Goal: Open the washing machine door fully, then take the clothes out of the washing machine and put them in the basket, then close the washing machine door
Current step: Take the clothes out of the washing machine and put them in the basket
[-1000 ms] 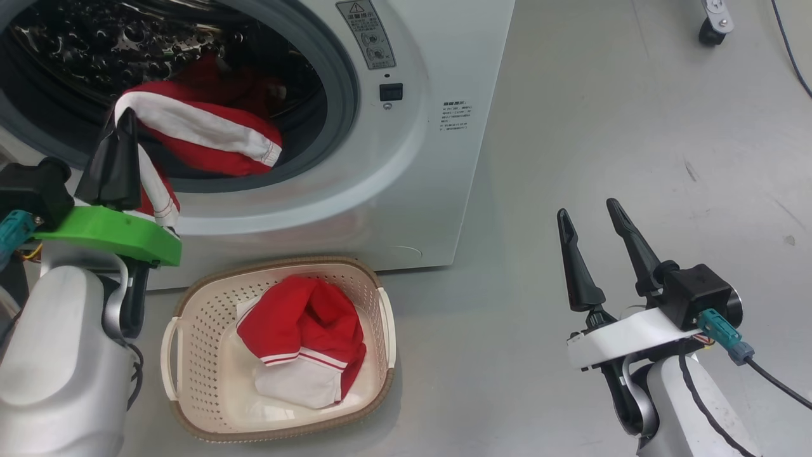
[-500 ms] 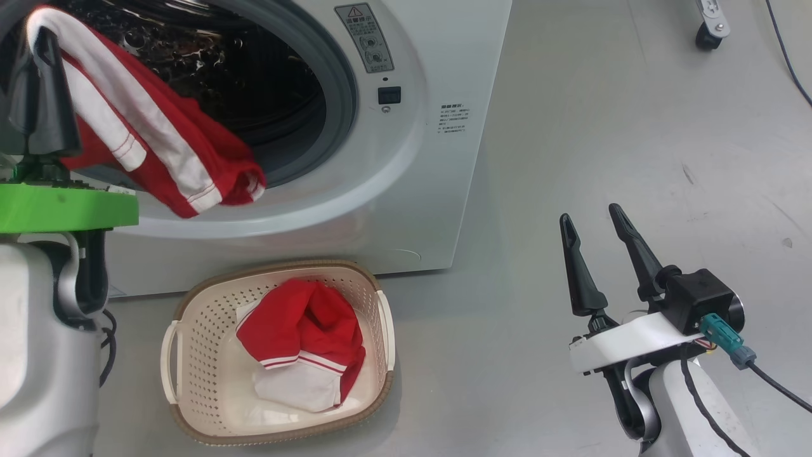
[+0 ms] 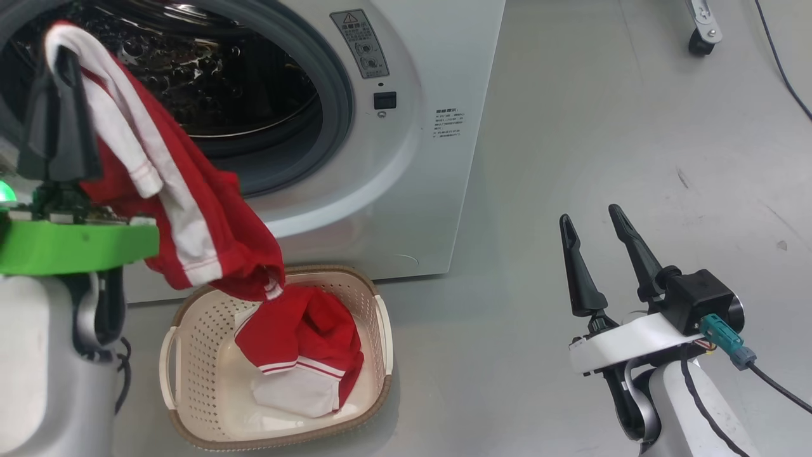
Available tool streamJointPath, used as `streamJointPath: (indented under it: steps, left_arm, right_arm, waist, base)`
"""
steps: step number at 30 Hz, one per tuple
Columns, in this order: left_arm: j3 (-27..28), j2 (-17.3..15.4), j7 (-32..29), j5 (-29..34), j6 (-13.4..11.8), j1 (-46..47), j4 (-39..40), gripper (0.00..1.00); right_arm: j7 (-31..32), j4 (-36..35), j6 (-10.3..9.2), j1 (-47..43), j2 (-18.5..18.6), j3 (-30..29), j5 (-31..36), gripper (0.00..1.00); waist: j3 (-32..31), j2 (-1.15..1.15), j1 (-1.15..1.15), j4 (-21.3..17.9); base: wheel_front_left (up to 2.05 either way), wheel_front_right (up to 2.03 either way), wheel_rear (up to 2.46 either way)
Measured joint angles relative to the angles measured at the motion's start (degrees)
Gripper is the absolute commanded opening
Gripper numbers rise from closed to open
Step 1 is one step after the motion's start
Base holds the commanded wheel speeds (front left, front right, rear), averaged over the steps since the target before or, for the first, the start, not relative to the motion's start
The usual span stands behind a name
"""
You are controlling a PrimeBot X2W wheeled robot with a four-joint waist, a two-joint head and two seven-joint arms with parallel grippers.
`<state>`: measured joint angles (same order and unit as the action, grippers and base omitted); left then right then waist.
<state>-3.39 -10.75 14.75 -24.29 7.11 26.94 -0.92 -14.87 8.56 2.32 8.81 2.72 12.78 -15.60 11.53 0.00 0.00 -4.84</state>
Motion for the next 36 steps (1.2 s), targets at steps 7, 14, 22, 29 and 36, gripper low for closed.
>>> streamJointPath:
  steps: [7, 14, 22, 29, 36]
  left_arm:
    - [-4.4, 0.0, -1.7, 0.8, 0.0, -7.1, -2.5, 0.0]
    - [-7.5, -0.1, -4.5, 1.4, 0.0, -10.5, -3.9, 0.0]
    - [-8.5, -0.7, -6.6, 1.7, 0.0, -11.8, -6.4, 0.0]
    - [-9.9, -1.8, -8.5, 4.0, 0.0, -12.1, -10.5, 0.0]
    - [-9.9, -2.4, -10.3, 4.6, -0.3, -13.8, -17.8, 0.0]
  right_arm:
    - [0.0, 0.0, 0.0, -0.2, 0.0, 0.0, 0.0, 1.0]
    - [0.0, -0.6, -0.01, -0.3, 0.0, 0.0, 0.0, 1.0]
    - [0.0, -1.1, -0.01, -0.2, 0.0, 0.5, 0.0, 1.0]
    - [0.0, -1.9, -0.01, 0.2, 0.0, 0.8, 0.0, 1.0]
    - [0.0, -2.5, -0.01, 1.7, 0.0, 2.0, 0.1, 1.0]
  waist:
    - [-0.1, 0.0, 0.0, 0.0]
    - [1.1, 0.0, 0.0, 0.2]
    - [3.5, 0.0, 0.0, 0.1]
    - [6.3, 0.0, 0.0, -0.4]
    - [9.6, 0.0, 0.0, -1.3]
  base:
    - [0.0, 0.0, 0.0]
    - [0.0, 0.0, 0.0]
    - [0.0, 0.0, 0.0]
    - [0.0, 0.0, 0.0]
    - [0.0, 0.0, 0.0]
